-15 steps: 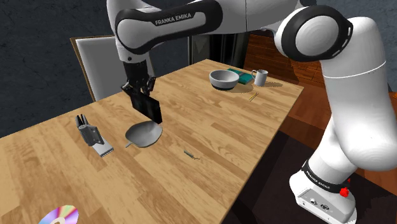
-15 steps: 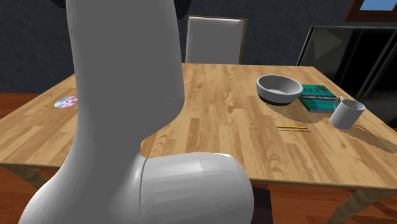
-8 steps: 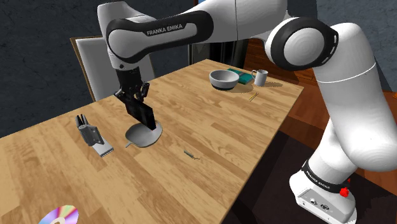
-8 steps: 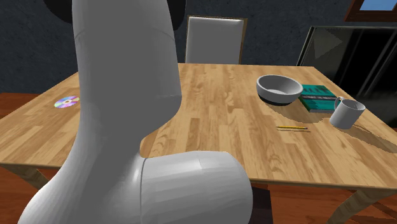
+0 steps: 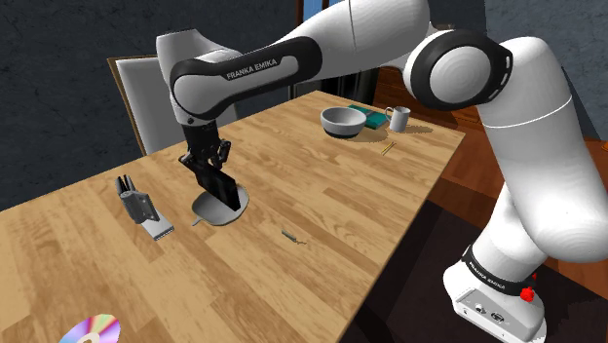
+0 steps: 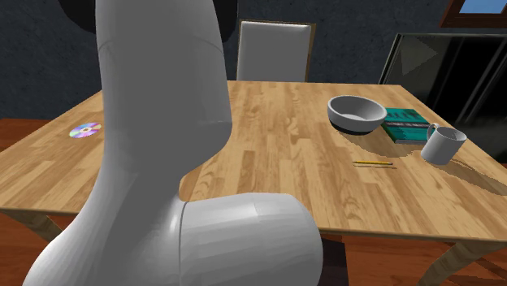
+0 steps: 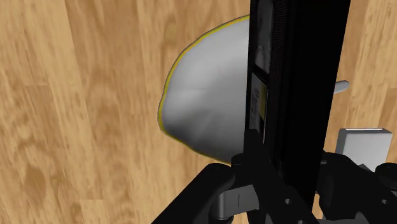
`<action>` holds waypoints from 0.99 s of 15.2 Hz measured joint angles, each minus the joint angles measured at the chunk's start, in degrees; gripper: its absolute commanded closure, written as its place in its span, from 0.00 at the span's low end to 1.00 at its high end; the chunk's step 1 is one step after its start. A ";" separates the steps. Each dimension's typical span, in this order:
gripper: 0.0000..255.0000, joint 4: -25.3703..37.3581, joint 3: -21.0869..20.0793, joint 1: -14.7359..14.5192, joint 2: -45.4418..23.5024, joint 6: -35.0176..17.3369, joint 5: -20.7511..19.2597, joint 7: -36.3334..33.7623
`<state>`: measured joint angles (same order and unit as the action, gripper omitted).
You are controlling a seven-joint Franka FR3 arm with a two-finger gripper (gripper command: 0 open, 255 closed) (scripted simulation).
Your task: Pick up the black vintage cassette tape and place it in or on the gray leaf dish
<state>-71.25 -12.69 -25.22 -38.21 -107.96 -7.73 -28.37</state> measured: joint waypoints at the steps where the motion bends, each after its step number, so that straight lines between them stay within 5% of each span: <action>1: 1.00 -0.58 0.04 0.12 -0.07 -0.64 -0.02 0.07; 11: 1.00 -2.85 0.15 0.16 -0.83 -3.83 -0.25 -0.16; 12: 0.00 -2.86 0.15 0.16 -0.83 -3.85 -0.25 -0.16; 15: 0.00 -2.88 0.17 0.17 -0.93 -3.87 -0.25 -0.16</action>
<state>-74.13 -12.52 -25.06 -39.15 -111.82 -7.98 -28.53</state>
